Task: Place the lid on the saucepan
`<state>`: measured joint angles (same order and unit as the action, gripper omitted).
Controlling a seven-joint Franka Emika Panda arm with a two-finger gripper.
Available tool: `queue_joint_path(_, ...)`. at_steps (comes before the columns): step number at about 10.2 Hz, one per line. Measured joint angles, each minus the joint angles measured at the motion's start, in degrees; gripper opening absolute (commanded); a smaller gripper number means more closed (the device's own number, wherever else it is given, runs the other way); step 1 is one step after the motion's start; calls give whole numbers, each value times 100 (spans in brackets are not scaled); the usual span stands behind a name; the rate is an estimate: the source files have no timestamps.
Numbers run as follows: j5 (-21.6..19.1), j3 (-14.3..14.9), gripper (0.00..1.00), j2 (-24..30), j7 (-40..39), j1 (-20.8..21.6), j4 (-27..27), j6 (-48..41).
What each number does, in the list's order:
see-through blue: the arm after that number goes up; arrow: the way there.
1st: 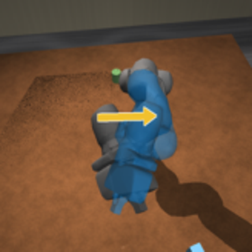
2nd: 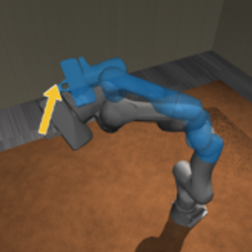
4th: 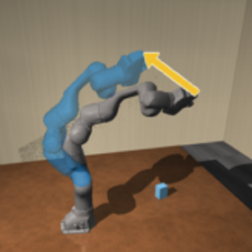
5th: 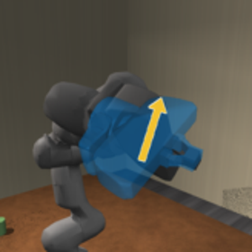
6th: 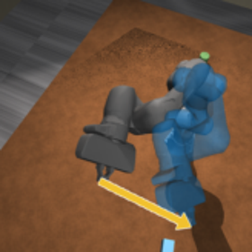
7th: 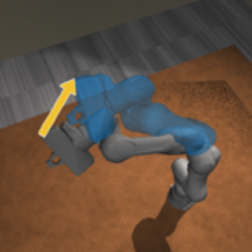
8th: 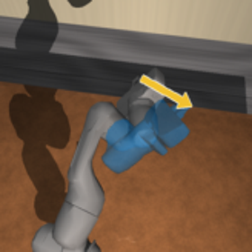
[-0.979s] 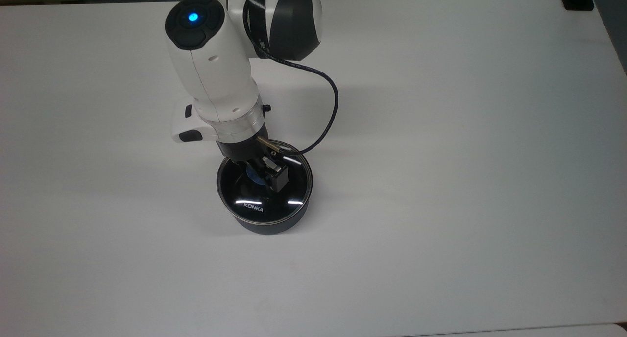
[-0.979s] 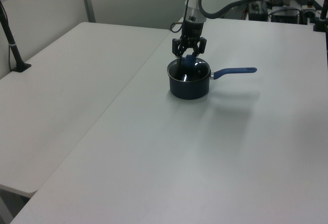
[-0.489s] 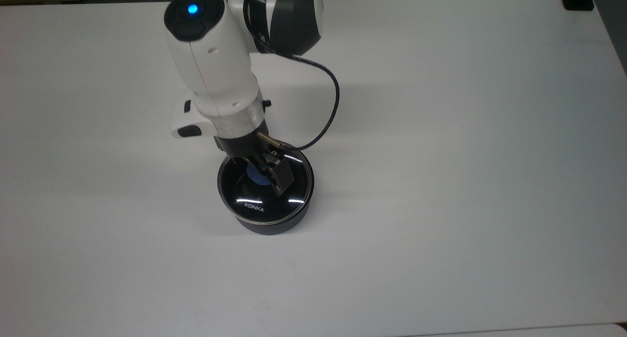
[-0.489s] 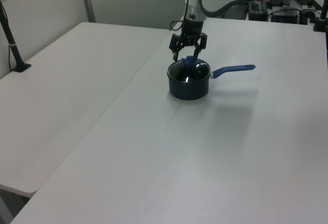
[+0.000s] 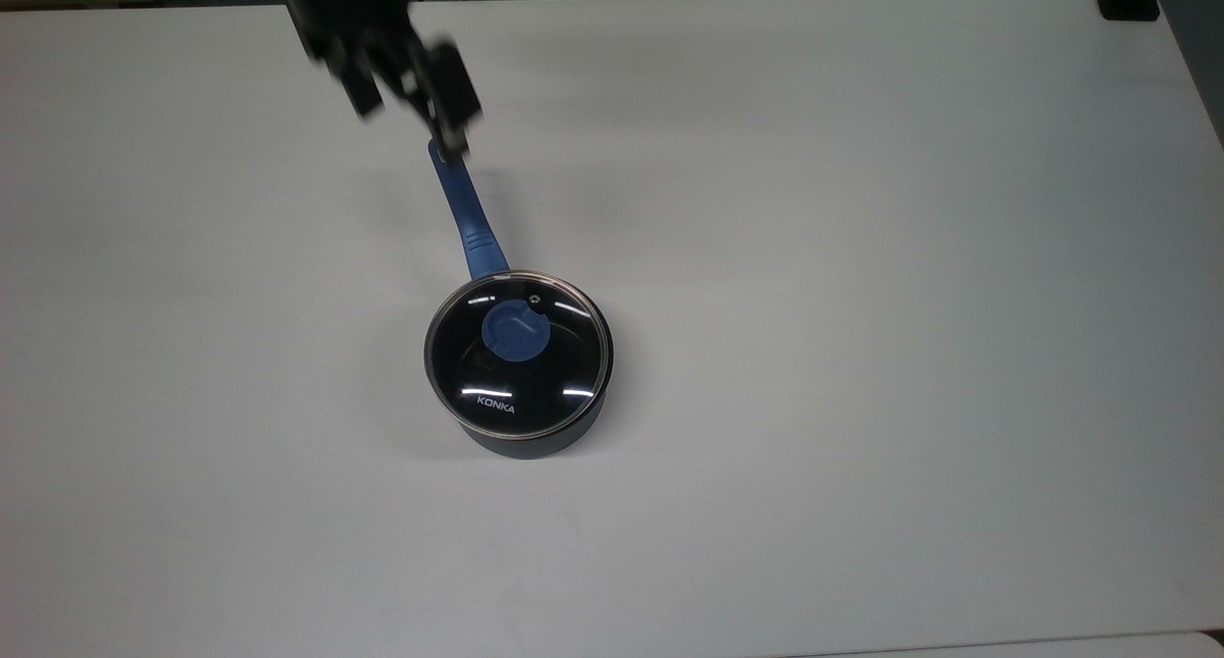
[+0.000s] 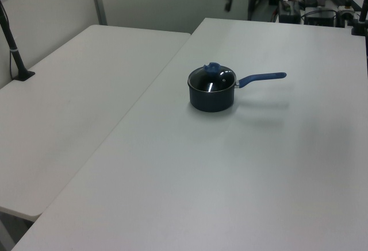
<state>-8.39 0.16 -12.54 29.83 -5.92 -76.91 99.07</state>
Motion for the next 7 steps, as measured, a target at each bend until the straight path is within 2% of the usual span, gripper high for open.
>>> queue_joint_path(1, 0, 10, 100, 492, -175, -30, -358, -188)
queue_joint_path(3, 438, 9, 100, 1265, -262, 69, -1149, -218)
queue_joint_path(4, 606, 198, 100, 1488, -499, 307, -1335, -390)
queue_joint_path(5, 649, 457, 100, 1608, -1107, 540, -1414, -533)
queue_joint_path(6, 686, 597, 100, 1628, -1848, 573, -1437, -549)
queue_joint_path(7, 900, 671, 100, 1621, -2794, 554, -1467, -549)
